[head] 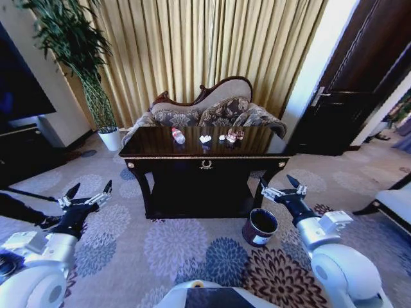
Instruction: Move to the front of the table and place the trash on the table into the trash bin.
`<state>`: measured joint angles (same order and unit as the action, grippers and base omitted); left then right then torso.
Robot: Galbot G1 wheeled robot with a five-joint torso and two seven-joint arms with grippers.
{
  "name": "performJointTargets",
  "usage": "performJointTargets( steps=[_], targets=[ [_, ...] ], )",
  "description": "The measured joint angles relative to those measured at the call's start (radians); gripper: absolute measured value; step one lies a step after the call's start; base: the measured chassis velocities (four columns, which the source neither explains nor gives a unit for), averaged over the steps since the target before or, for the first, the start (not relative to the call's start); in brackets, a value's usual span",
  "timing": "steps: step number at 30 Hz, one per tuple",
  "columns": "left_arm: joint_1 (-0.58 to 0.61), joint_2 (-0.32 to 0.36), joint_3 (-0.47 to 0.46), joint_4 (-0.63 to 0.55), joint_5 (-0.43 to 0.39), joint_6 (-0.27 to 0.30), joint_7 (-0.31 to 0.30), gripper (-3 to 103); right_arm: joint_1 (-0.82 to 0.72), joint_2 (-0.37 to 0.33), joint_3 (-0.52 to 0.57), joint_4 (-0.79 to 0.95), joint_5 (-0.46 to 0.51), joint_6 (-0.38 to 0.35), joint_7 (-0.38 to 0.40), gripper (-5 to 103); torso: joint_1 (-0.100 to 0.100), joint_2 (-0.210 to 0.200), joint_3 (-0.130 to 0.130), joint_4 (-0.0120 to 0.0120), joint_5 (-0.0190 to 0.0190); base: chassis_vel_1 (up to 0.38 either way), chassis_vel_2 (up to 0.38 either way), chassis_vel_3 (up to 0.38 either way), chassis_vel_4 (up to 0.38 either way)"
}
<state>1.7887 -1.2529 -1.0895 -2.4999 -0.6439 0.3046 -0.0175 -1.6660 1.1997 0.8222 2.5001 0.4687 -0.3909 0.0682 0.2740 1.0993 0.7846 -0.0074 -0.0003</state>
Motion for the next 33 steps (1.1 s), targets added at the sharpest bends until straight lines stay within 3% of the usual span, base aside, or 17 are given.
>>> performJointTargets(
  steps=[33],
  targets=[
    [0.017, -0.017, -0.004, 0.0, -0.006, -0.018, 0.014, 100, 0.001, -0.004, -0.035, -0.005, -0.002, 0.003, 0.021, 100, 0.001, -0.001, 0.0, 0.0001, 0.0, -0.189, 0.196, 0.198, -0.197]
  ],
)
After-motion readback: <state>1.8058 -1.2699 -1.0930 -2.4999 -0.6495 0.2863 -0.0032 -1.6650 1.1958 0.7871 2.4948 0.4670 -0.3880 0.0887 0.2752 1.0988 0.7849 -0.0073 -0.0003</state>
